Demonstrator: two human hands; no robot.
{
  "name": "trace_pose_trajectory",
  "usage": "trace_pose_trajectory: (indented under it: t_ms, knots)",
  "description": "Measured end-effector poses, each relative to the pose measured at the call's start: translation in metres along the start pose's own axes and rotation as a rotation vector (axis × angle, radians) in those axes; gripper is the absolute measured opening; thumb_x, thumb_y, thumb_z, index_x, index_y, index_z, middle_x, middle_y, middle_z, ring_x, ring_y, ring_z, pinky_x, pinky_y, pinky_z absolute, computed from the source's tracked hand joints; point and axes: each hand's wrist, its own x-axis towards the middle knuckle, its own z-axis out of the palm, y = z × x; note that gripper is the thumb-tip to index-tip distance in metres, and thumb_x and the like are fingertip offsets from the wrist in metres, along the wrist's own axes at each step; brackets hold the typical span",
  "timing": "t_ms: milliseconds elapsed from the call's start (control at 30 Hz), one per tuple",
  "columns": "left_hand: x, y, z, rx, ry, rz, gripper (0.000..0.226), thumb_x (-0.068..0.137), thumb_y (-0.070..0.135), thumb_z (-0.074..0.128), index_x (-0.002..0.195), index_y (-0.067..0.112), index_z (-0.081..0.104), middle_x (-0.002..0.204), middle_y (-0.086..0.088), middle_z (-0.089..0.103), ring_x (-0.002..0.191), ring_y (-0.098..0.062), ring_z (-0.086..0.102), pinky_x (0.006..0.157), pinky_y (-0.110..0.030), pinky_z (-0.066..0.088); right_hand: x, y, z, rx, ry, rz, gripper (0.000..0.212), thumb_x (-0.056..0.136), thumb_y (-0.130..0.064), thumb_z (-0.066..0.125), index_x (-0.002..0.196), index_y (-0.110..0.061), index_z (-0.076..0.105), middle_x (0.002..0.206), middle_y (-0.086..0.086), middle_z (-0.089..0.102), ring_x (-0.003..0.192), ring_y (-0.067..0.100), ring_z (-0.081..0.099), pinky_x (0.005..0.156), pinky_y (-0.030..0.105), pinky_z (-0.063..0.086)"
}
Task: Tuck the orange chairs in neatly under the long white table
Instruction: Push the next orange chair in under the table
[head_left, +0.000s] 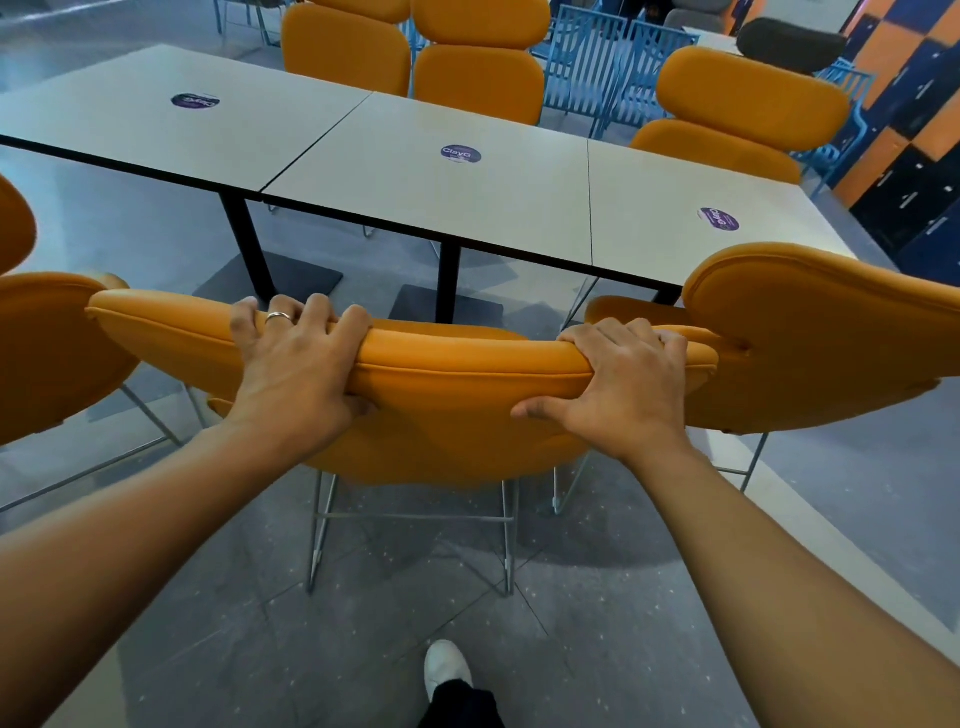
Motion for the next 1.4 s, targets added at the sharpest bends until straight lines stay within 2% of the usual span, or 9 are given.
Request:
trace_pose_trajectory:
  t_ms: [500, 867, 1033, 1200, 1400]
  knots:
    - [0.104, -0.038, 0.028, -0.014, -0.005, 0.006, 0.072, 0.062, 0.043, 0.083, 0.123, 0.027, 0.049, 0.117, -0.012, 0.053, 0.115, -0.042, 0.046, 0.108, -0.060, 0.016, 0.084, -0.001, 0.046, -0.014, 0.099, 0.010, 0.088, 0.067, -0.097, 0.044, 0.116, -0.028, 0.066, 0.113, -0.002, 0.069, 0.105, 0.024, 0.058, 0.096, 0.047, 0.036]
    - [0.167, -0.038, 0.045, -0.023, 0.005, 0.007, 0.071, 0.062, 0.043, 0.083, 0.122, 0.029, 0.048, 0.115, -0.009, 0.054, 0.114, -0.040, 0.046, 0.108, -0.061, 0.019, 0.143, 0.021, 0.066, -0.030, 0.097, 0.001, 0.089, 0.065, -0.098, 0.044, 0.115, -0.028, 0.066, 0.112, -0.002, 0.069, 0.104, 0.024, 0.059, 0.093, 0.044, 0.036]
    - [0.188, -0.018, 0.055, -0.032, 0.041, -0.013, 0.068, 0.059, 0.040, 0.084, 0.117, 0.026, 0.051, 0.111, -0.009, 0.055, 0.110, -0.039, 0.048, 0.106, -0.061, 0.021, 0.170, 0.051, 0.072, -0.027, 0.045, -0.021, 0.089, 0.065, -0.098, 0.042, 0.116, -0.028, 0.064, 0.113, 0.001, 0.069, 0.103, 0.027, 0.058, 0.092, 0.046, 0.037]
    - [0.210, 0.016, 0.061, -0.067, 0.080, -0.025, 0.060, 0.065, 0.036, 0.081, 0.116, 0.025, 0.050, 0.115, -0.010, 0.055, 0.112, -0.039, 0.050, 0.107, -0.060, 0.018, 0.201, 0.091, 0.076, -0.010, -0.035, -0.001, 0.090, 0.061, -0.099, 0.044, 0.118, -0.032, 0.064, 0.114, -0.001, 0.067, 0.105, 0.025, 0.056, 0.095, 0.047, 0.035]
    - [0.240, 0.032, 0.072, -0.064, 0.100, -0.041, 0.061, 0.062, 0.035, 0.082, 0.113, 0.024, 0.051, 0.112, -0.010, 0.055, 0.109, -0.040, 0.050, 0.105, -0.061, 0.021, 0.233, 0.117, 0.086, -0.007, -0.053, 0.002, 0.090, 0.058, -0.099, 0.046, 0.117, -0.033, 0.064, 0.112, -0.002, 0.066, 0.105, 0.024, 0.056, 0.096, 0.047, 0.035]
